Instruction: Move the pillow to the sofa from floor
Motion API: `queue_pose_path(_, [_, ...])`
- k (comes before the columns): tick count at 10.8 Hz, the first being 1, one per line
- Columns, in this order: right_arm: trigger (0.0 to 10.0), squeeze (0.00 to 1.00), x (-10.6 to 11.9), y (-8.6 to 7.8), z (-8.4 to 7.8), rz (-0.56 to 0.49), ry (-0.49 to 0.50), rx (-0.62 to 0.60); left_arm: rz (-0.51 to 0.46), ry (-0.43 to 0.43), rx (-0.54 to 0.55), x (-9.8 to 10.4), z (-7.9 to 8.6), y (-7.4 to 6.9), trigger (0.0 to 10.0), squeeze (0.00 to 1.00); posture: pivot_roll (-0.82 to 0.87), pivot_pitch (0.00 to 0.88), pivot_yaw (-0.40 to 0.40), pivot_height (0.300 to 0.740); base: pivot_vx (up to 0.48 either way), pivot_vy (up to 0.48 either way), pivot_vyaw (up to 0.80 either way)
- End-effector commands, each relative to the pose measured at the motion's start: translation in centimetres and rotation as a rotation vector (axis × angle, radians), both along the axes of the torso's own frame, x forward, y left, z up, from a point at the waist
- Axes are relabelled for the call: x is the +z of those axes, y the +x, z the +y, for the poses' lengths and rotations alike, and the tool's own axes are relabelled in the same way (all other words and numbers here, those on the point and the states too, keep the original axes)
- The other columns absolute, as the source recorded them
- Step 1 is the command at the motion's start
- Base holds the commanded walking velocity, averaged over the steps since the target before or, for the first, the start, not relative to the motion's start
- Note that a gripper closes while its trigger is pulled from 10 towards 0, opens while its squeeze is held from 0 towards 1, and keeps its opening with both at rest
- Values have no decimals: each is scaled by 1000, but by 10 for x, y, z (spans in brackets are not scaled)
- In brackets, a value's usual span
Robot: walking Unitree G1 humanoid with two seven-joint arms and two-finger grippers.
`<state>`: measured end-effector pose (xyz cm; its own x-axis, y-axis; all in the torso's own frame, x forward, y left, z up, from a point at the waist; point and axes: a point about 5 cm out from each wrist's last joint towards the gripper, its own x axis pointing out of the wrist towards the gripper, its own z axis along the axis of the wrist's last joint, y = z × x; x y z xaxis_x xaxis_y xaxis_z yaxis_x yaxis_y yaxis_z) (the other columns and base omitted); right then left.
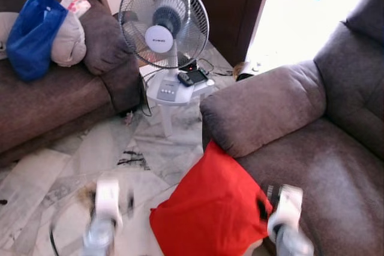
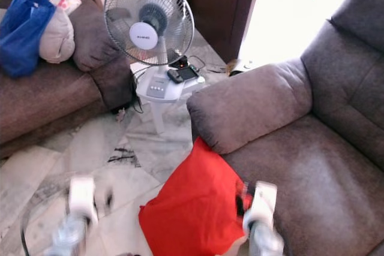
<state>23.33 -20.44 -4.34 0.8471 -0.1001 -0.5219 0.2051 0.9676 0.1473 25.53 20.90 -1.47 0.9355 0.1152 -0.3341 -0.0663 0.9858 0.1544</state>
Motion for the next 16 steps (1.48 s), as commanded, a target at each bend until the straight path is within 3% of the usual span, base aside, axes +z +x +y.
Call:
queue_pose_path(1, [10000, 0, 17, 15, -12, -109, -26, -20, -128, 52, -43, 20, -2, 13, 10000, 0, 0, 46, -21, 715, 0, 0, 0])
queue_pose_path(3, [10000, 0, 53, 39, -28, -326, -71, -47, -365, 68, -89, 62, -11, 36, 10000, 0, 13, 22, -28, 715, 0, 0, 0])
queue_pose_path(5, [10000, 0, 92, 56, -27, -550, -111, -61, -609, 88, -75, 119, -21, 64, 10000, 0, 36, 3, -27, 715, 0, 0, 0])
queue_pose_path(7, [10000, 0, 110, 67, -9, -636, -128, -32, -651, 102, -97, 133, -24, 71, 10000, 0, 23, 25, -7, 715, 0, 0, 0])
queue_pose_path(9, [10000, 0, 115, 72, 3, -649, -128, -7, -653, 109, -105, 135, -27, 71, 10000, 0, 20, 37, -1, 715, 0, 0, 0])
queue_pose_path(13, [10000, 0, 119, 65, 5, -676, -138, 25, -718, 96, -112, 144, -32, 61, 10000, 0, 25, 0, -10, 682, 0, 0, 0])
queue_pose_path(16, [10000, 0, 142, 76, 6, -736, -150, 30, -772, 111, -107, 165, -35, 72, 10000, 0, 4, 0, -15, 682, 0, 0, 0])
